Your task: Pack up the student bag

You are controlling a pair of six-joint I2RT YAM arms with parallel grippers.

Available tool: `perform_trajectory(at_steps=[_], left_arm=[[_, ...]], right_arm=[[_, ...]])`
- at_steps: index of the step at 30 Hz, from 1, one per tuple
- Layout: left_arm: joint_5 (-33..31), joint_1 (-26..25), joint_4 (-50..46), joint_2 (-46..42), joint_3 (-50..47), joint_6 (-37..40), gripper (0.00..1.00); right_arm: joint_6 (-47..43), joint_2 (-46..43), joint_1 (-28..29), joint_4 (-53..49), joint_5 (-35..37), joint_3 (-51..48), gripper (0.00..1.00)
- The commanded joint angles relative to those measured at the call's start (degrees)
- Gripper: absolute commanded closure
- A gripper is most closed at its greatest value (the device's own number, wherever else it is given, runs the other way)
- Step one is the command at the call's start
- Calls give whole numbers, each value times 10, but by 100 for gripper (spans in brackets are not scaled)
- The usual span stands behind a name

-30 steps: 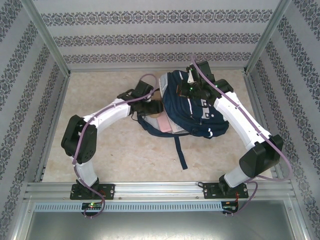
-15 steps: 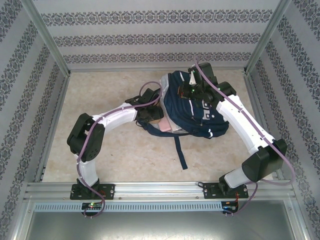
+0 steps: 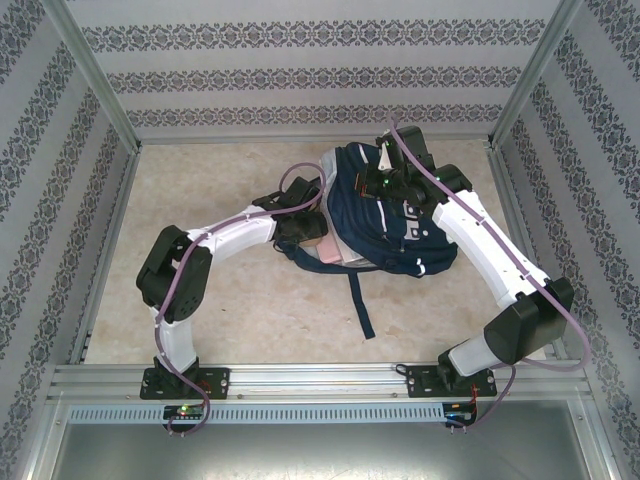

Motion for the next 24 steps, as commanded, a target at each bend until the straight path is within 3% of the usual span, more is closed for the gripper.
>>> perform_trajectory(at_steps=[1,7,15,19,24], left_arm=[[32,-23,23,-25,25,19,61],[94,-40,64,21,90,16,60],[140,-55,48,112,179,4,57],[125,-54,34,101,163,8,23],[96,-50,10,57,146,28,9]], right_arm=[[18,-28,7,65,-29,7,99],[19,-20,12,67,-30,12,99],[16,-22,13,62,-25,9,99],[12,-25,12,58,-21,8,98],[12,-22,10,59,-23,7,98]])
